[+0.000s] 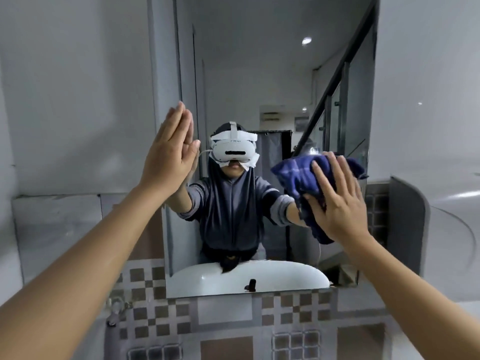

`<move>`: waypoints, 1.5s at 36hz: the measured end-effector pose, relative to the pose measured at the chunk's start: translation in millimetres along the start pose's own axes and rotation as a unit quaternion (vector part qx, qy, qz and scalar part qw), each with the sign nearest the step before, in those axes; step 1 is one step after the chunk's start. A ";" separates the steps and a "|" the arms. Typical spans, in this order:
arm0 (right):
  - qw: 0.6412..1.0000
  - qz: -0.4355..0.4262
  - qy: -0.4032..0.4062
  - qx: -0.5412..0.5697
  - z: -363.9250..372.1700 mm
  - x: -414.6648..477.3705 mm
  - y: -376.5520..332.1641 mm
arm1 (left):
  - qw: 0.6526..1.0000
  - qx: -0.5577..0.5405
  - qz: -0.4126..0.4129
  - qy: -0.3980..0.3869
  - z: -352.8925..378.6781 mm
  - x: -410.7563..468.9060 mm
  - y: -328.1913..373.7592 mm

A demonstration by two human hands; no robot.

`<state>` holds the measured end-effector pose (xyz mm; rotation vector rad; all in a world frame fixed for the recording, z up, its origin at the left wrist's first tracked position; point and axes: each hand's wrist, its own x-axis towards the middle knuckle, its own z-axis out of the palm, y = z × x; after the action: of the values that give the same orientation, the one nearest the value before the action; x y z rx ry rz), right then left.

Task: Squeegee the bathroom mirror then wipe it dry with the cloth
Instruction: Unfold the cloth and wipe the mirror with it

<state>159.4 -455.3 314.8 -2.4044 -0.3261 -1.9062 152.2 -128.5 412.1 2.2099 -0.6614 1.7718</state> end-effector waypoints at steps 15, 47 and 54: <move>0.895 0.392 0.078 0.198 39.0 -39.6 -170.9 | 0.999 0.032 0.007 -0.040 -3.3 -26.7 -4.0; 0.923 0.357 -0.024 0.143 25.6 -138.3 -38.3 | 0.999 0.012 -0.042 -0.003 9.4 -53.0 13.9; 0.846 0.490 0.073 0.197 43.8 -139.1 -102.3 | 0.996 -0.044 -0.065 0.037 6.2 -71.6 16.3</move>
<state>151.0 -365.9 161.0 -1.6050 0.4194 -1.3261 137.8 -131.1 339.9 2.0697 -0.5554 1.7174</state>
